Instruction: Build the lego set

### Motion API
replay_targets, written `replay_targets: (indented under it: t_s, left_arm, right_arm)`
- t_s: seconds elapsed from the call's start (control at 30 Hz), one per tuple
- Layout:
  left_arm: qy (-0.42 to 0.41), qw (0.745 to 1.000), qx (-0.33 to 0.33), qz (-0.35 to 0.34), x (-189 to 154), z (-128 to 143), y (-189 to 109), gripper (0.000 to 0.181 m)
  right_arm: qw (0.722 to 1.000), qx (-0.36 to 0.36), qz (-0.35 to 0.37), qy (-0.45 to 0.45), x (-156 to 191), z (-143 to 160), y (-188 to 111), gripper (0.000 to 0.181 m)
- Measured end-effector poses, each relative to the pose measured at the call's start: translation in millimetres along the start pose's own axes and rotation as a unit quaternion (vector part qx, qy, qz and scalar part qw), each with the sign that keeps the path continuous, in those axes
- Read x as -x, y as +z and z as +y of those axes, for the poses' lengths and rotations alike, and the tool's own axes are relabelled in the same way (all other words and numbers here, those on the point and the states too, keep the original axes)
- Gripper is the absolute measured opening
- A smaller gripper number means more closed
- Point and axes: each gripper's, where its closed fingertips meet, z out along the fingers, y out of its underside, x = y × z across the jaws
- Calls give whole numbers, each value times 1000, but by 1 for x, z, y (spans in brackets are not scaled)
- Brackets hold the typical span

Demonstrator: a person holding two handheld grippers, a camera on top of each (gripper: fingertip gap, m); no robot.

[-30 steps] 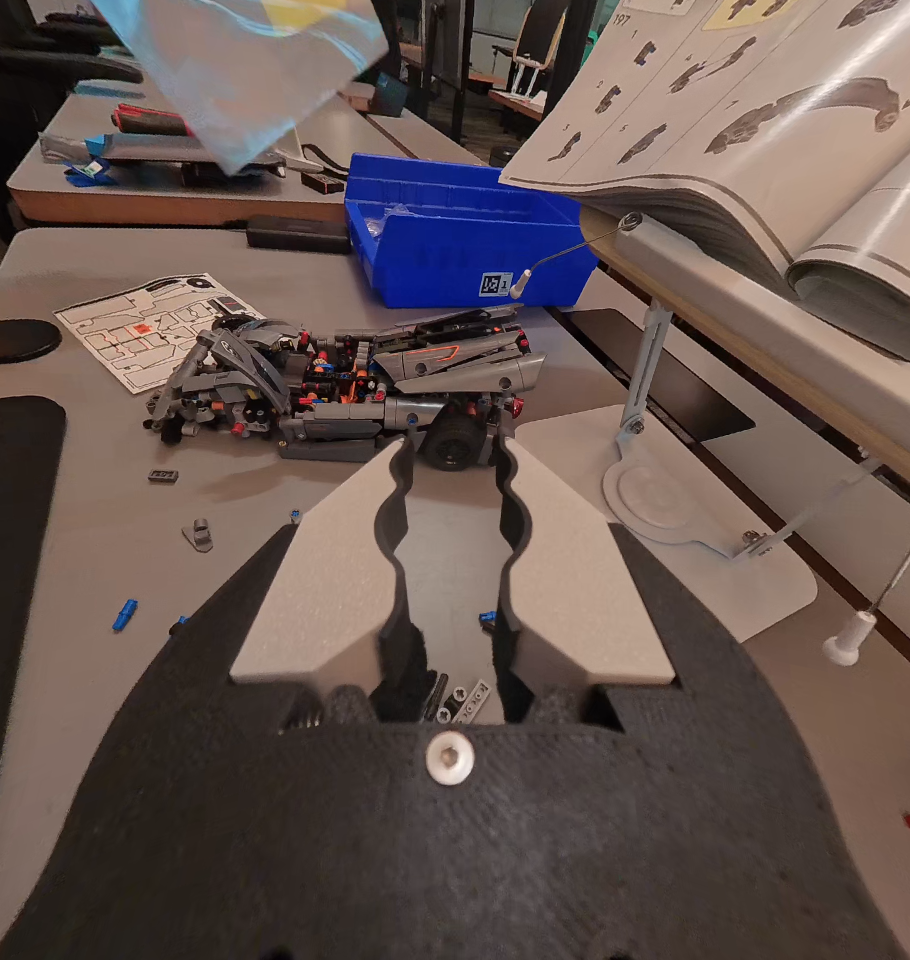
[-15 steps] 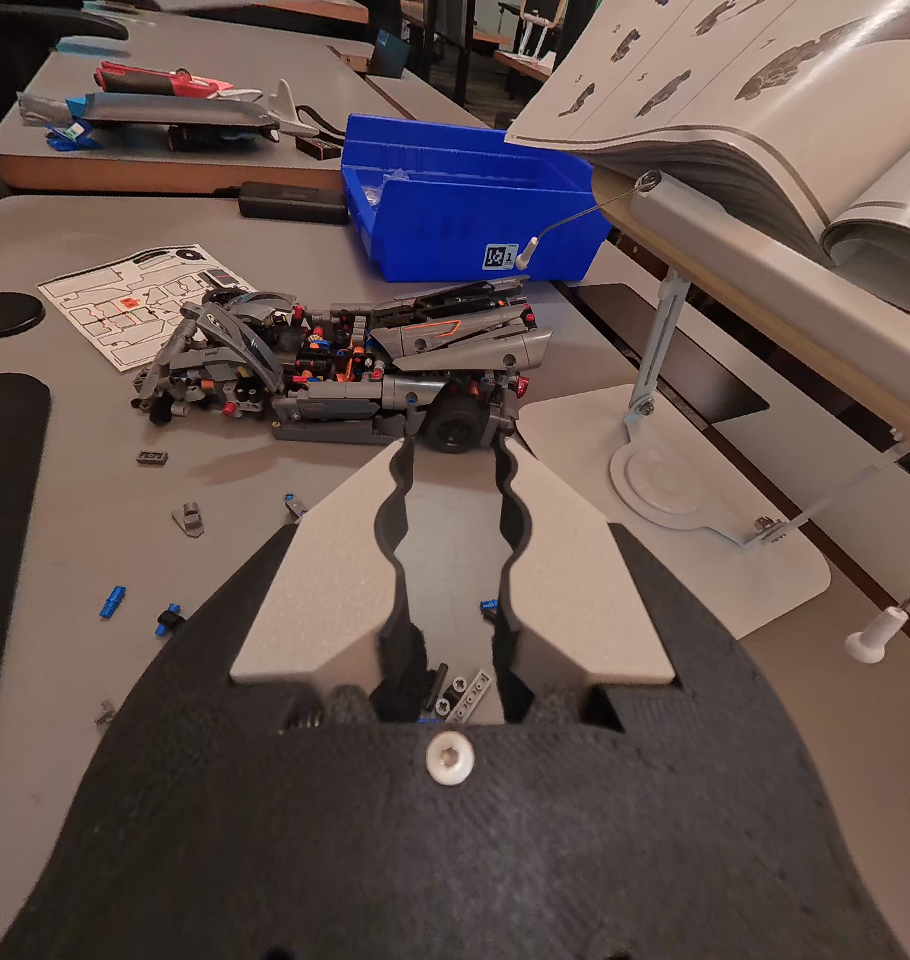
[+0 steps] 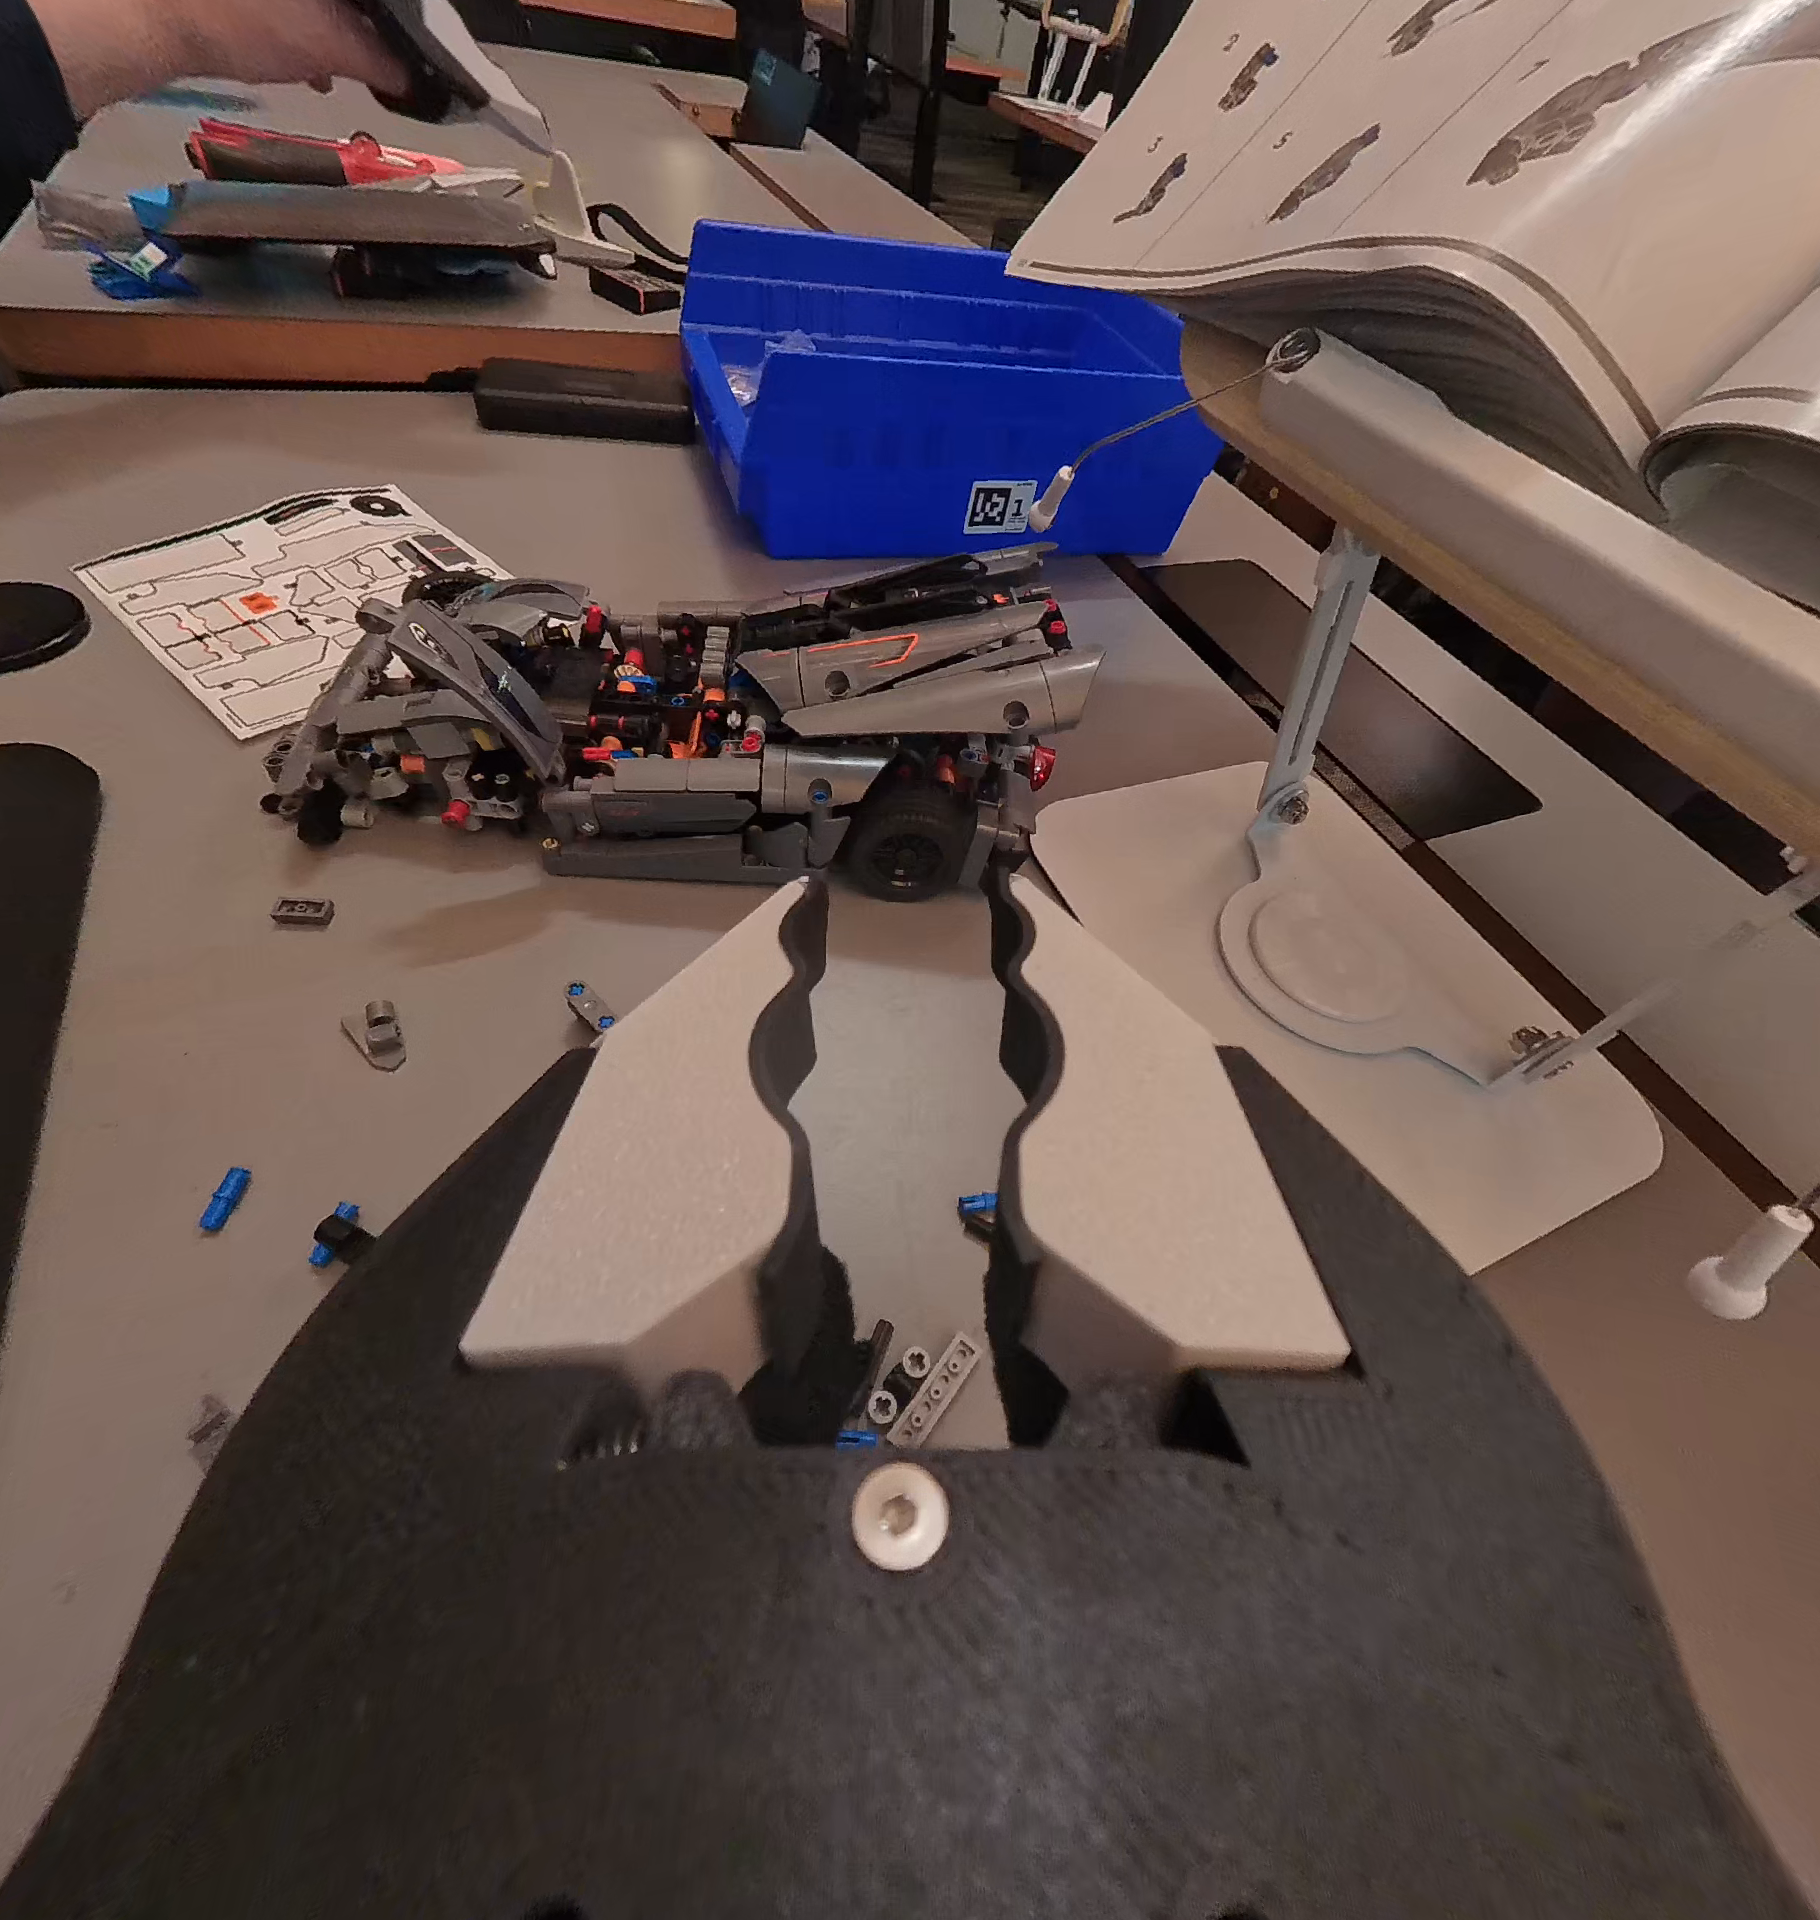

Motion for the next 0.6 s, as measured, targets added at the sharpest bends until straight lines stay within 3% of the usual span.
replay_targets:
  t_s: [0.1, 0.3, 0.6]
  left_arm:
    - [-28, 999, -37, -2, 5, -19, -19, 64]
    - [-34, 990, -135, -5, -8, -81, -76, 62]
    - [-17, 952, -300, 50, -81, -195, -192, 60]
  right_arm:
    - [1000, -2, 0, -2, 1, -2, -1, 29]
    - [1000, -11, 2, -4, 2, -8, -4, 29]
    - [999, -30, 8, -5, 1, -18, -12, 29]
